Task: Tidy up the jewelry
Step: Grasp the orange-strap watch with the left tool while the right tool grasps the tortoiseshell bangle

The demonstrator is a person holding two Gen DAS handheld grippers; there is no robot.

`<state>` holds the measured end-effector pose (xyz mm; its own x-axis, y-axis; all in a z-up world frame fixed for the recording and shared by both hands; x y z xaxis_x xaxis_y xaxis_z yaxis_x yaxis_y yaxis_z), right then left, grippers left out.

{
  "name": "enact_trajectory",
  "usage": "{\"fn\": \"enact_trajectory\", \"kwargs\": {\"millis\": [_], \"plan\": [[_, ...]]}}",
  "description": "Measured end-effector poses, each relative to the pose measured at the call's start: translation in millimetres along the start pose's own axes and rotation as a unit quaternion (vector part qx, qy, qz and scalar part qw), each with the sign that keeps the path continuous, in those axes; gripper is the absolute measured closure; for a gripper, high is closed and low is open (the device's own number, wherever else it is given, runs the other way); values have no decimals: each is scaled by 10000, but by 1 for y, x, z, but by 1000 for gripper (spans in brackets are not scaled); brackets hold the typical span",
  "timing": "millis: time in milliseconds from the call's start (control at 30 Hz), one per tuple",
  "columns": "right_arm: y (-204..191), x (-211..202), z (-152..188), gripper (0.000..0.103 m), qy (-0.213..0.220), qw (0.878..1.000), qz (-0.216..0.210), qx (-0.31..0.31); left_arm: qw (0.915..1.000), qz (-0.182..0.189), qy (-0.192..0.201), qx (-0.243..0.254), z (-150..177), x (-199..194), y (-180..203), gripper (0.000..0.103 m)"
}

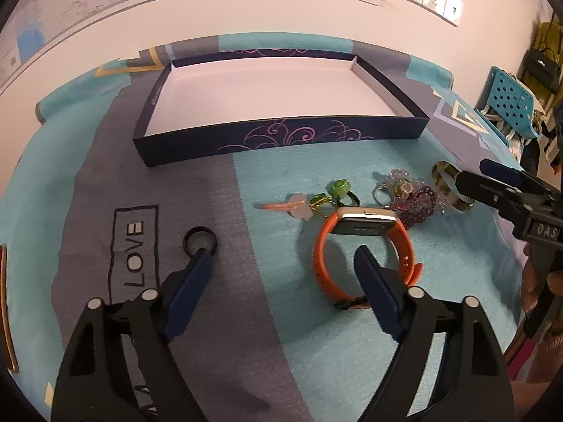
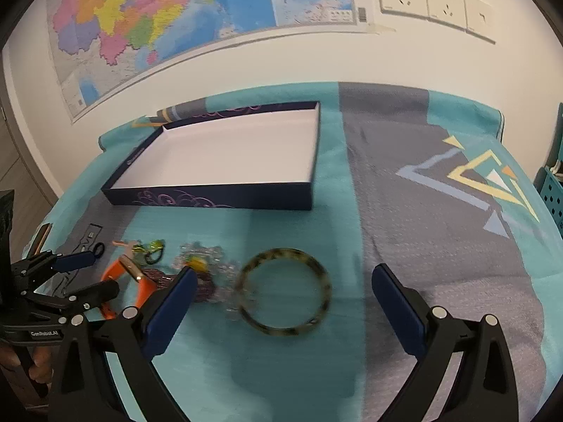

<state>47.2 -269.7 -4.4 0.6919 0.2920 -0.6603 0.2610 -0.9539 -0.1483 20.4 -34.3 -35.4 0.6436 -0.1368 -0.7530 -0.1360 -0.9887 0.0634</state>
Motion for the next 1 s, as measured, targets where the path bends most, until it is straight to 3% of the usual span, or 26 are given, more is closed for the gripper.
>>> {"fn": "enact_trajectory", "kwargs": {"millis": [433,500,633,767,900,933,1000], "plan": [[14,9,-1,31,-255,9995,-99,164,9997,50,-73,241,-5,4,11,45],[16,12,0,41,-329,9992,-107,183,9996,47,-65,266,-5,4,11,49],[13,15,1,49,-379,9993,-54,24,9993,96,-82,364,-5,4,13,58],[7,18,1,68,-447,9986,51,-269,9988,158,-92,457,-6,5,15,68],[8,19,0,97,-472,9980,104,-411,9986,232,-114,455,-7,5,13,84],[9,20,-1,97,-483,9981,57,-384,9986,275,-120,428,-7,5,12,91],[11,18,-1,98,-469,9982,21,-363,9986,322,-140,399,-8,4,10,95]]}}
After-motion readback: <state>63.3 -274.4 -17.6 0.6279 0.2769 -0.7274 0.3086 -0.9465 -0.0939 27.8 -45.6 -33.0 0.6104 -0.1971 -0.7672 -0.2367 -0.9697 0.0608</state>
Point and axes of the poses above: each gripper's, at about its wrist camera, not at the fingertips, and x roughly the way its jaws point, y to its right, z to its underside, the point moved 1 cm from there along x, roughly the way its jaws point, and after that the axes turned 4 degrees about y, right-handed, at the moved point
